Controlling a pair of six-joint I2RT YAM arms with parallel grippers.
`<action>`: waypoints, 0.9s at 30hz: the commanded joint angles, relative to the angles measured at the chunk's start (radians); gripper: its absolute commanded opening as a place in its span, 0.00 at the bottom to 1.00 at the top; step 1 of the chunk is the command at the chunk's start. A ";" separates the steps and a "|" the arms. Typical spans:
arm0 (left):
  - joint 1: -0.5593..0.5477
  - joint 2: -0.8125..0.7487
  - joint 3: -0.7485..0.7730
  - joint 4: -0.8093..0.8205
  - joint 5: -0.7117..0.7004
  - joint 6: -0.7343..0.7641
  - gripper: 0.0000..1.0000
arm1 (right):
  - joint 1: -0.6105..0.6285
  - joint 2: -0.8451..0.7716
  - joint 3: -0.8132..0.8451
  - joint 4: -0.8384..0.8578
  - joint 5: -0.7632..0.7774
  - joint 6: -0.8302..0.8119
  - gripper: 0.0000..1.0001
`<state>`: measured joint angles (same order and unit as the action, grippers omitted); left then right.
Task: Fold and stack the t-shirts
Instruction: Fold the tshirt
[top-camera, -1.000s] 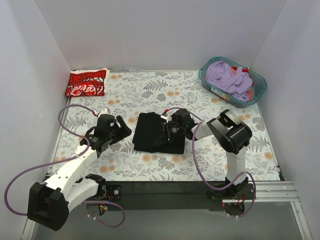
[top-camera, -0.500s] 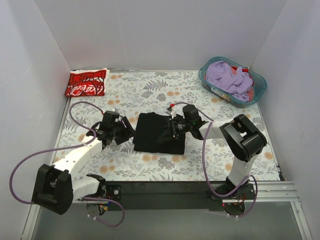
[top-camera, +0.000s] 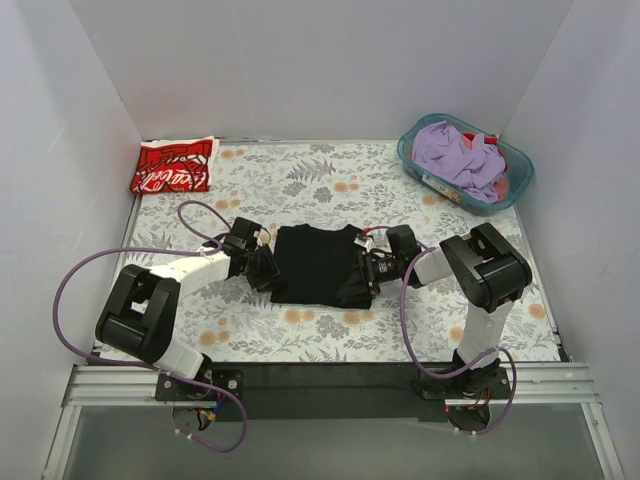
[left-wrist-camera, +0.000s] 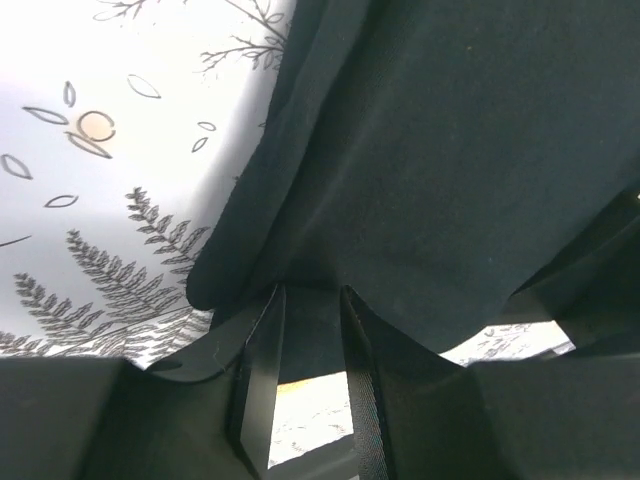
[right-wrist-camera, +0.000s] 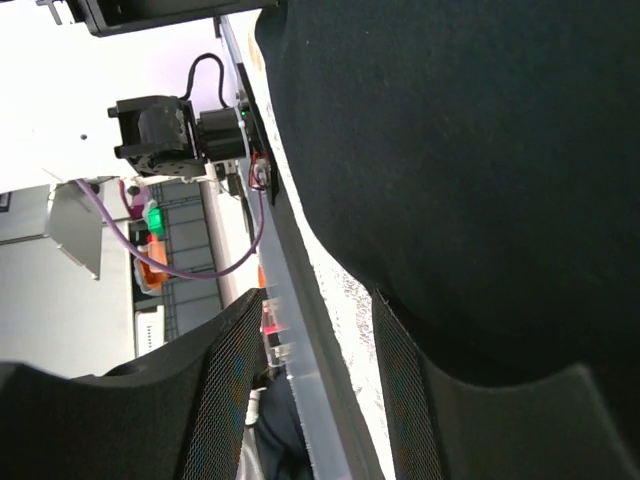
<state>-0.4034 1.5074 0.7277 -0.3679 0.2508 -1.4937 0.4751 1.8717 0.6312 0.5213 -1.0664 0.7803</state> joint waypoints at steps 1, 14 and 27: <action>-0.003 0.037 -0.004 -0.043 -0.031 -0.008 0.28 | -0.047 0.020 0.013 -0.085 0.074 -0.120 0.56; -0.003 -0.073 0.140 -0.077 -0.131 -0.013 0.45 | -0.127 -0.021 0.498 -0.829 0.460 -0.605 0.56; 0.198 -0.386 0.073 -0.180 -0.426 0.098 0.71 | 0.331 -0.171 0.617 -0.931 0.979 -0.658 0.67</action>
<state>-0.2466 1.1435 0.8398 -0.4942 -0.0967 -1.4490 0.7193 1.6741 1.1862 -0.3599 -0.2584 0.1581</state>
